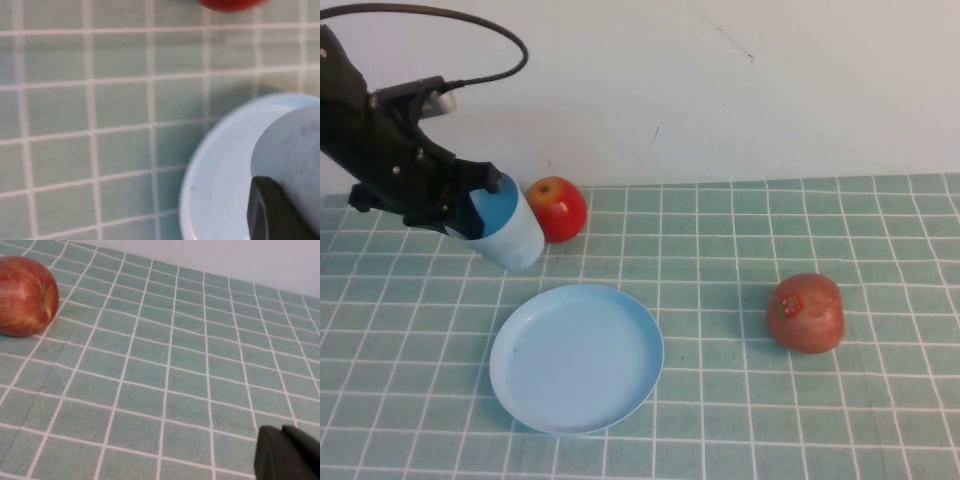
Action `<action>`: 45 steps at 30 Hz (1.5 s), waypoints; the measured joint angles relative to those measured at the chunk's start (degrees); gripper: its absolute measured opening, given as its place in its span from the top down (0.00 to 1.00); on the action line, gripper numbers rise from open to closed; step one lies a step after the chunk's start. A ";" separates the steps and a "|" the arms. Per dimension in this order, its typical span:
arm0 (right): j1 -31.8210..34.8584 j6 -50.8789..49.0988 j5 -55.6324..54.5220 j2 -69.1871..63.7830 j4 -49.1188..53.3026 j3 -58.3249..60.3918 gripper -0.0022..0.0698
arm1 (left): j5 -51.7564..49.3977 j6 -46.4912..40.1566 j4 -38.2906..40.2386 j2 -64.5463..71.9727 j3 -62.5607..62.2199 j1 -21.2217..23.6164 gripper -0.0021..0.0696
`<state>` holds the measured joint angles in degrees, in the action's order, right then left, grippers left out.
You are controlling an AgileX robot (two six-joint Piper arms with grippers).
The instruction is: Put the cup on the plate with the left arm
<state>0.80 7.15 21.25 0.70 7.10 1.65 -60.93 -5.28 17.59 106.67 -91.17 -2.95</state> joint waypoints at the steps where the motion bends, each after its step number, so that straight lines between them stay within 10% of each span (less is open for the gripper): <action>1: 0.00 0.00 0.00 0.00 0.00 0.00 0.97 | -1.06 -0.23 0.64 -0.28 0.00 -0.88 0.96; 20: 0.00 0.00 0.00 0.00 0.00 0.00 0.97 | 1.28 2.00 -7.74 5.93 4.85 -13.67 0.93; 32: 0.00 0.00 0.00 0.00 0.00 0.00 0.97 | -0.55 2.51 -8.53 5.15 0.47 -13.73 0.49; 45: 0.00 0.00 0.00 0.00 0.00 0.00 0.97 | -1.73 1.14 -4.97 -20.52 -2.05 -13.73 0.95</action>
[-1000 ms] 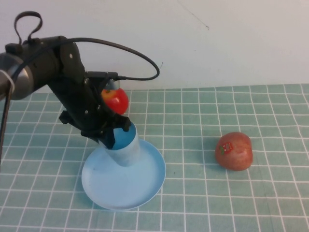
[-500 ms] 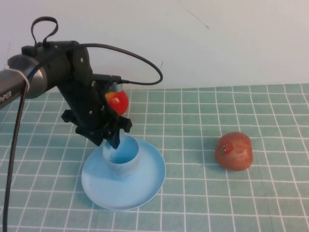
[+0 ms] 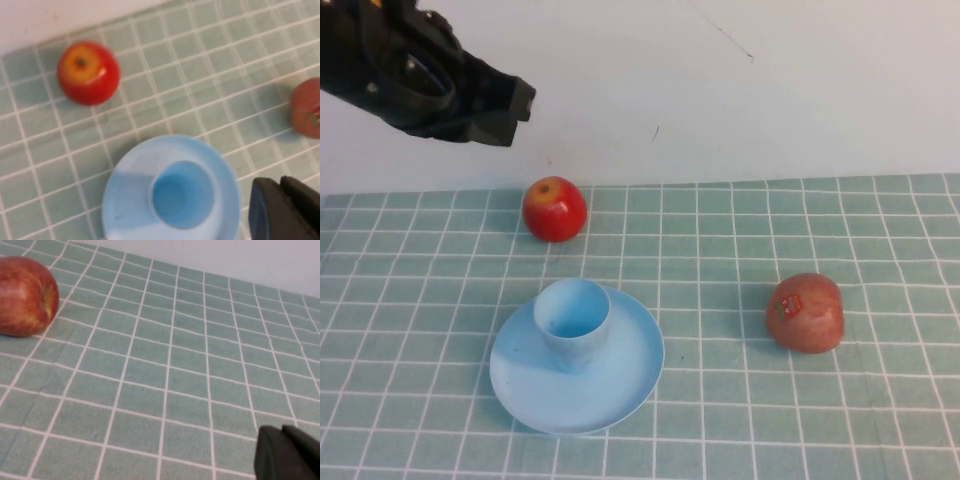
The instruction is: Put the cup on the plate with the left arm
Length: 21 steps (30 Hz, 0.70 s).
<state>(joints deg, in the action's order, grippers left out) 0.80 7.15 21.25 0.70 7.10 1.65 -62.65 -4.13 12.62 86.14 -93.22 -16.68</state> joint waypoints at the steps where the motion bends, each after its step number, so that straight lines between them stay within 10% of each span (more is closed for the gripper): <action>1: 0.00 0.00 0.00 0.00 0.00 0.00 0.97 | 0.45 -0.22 0.94 -2.63 0.89 0.00 0.96; 21: 0.00 0.00 0.00 0.00 0.00 0.00 0.97 | -4.86 -0.55 6.72 -25.79 18.01 -0.22 0.97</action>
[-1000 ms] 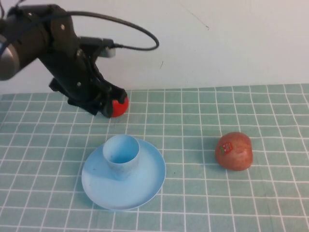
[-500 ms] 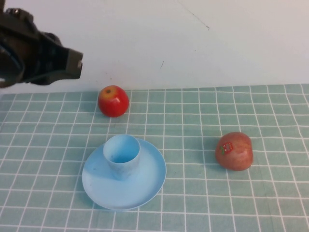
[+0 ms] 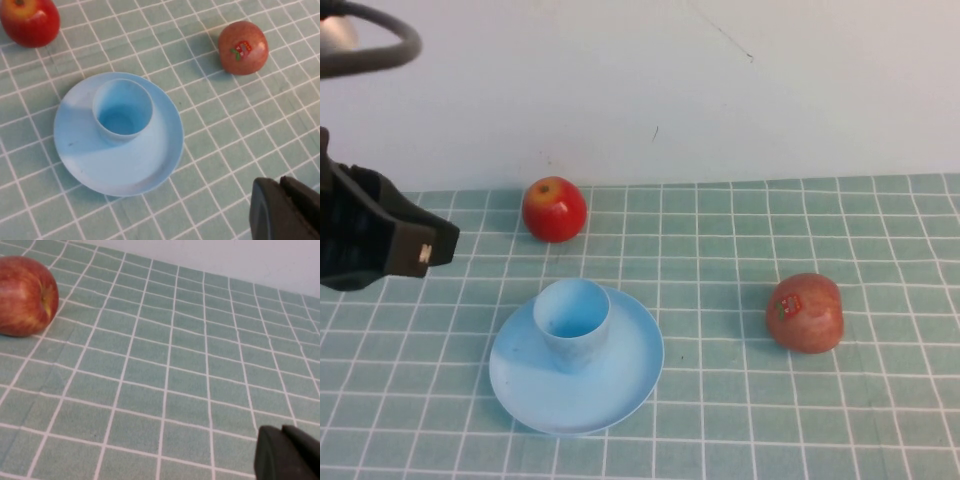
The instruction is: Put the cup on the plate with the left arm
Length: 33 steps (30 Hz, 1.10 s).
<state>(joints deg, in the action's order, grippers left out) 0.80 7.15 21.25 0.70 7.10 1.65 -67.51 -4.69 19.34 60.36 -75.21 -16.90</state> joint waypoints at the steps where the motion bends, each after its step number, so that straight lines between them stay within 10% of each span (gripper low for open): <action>1: 0.00 0.00 0.00 0.00 0.00 0.00 0.97 | 0.47 -0.15 -0.84 0.00 0.25 0.00 0.97; 12: 0.00 0.00 0.00 0.00 0.00 0.00 0.97 | 34.13 -0.52 -8.04 -19.06 30.36 5.05 0.97; 25: 0.00 0.00 0.00 0.00 0.00 0.00 0.97 | 53.18 0.45 -4.73 -54.51 73.17 11.34 0.97; 33: 0.00 0.00 0.00 0.00 0.00 0.00 0.97 | 48.75 0.45 -8.07 -60.03 76.52 11.85 0.97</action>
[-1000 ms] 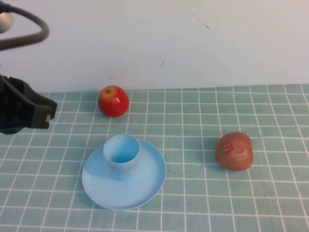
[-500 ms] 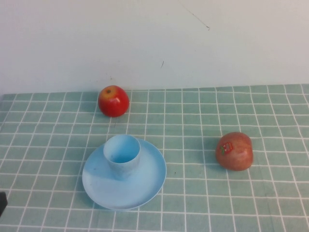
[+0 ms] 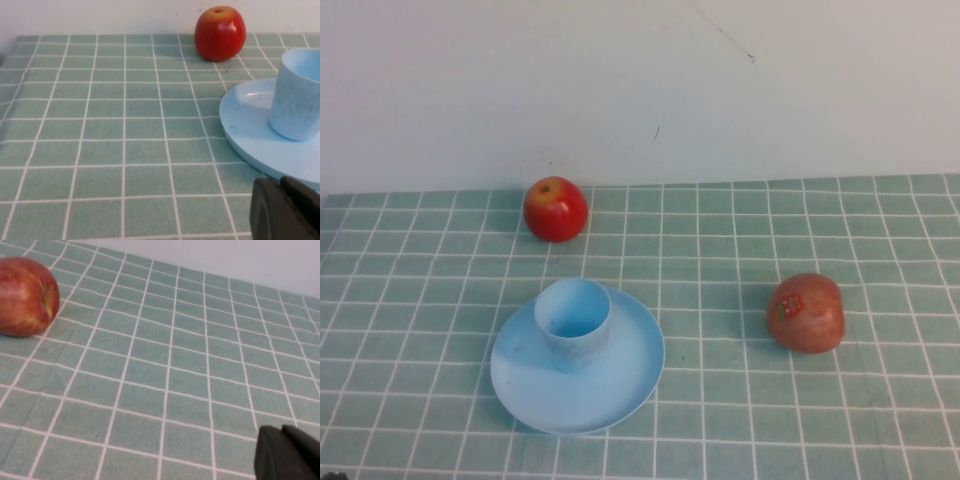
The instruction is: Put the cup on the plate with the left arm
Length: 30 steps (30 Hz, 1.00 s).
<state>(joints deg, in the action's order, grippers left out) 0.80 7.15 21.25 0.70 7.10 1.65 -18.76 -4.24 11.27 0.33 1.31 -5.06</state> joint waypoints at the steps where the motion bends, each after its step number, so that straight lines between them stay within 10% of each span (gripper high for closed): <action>1: 0.00 0.00 0.00 0.00 0.00 0.00 0.97 | -0.50 0.00 -0.09 -0.47 0.00 0.04 0.97; 30: 0.00 0.00 0.00 0.00 0.00 0.00 0.97 | -0.85 0.21 0.11 -1.00 0.00 0.04 0.97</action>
<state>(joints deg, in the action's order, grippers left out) 0.80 7.15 21.25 0.70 7.10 1.65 -19.61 -4.03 11.38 -0.67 1.31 -5.01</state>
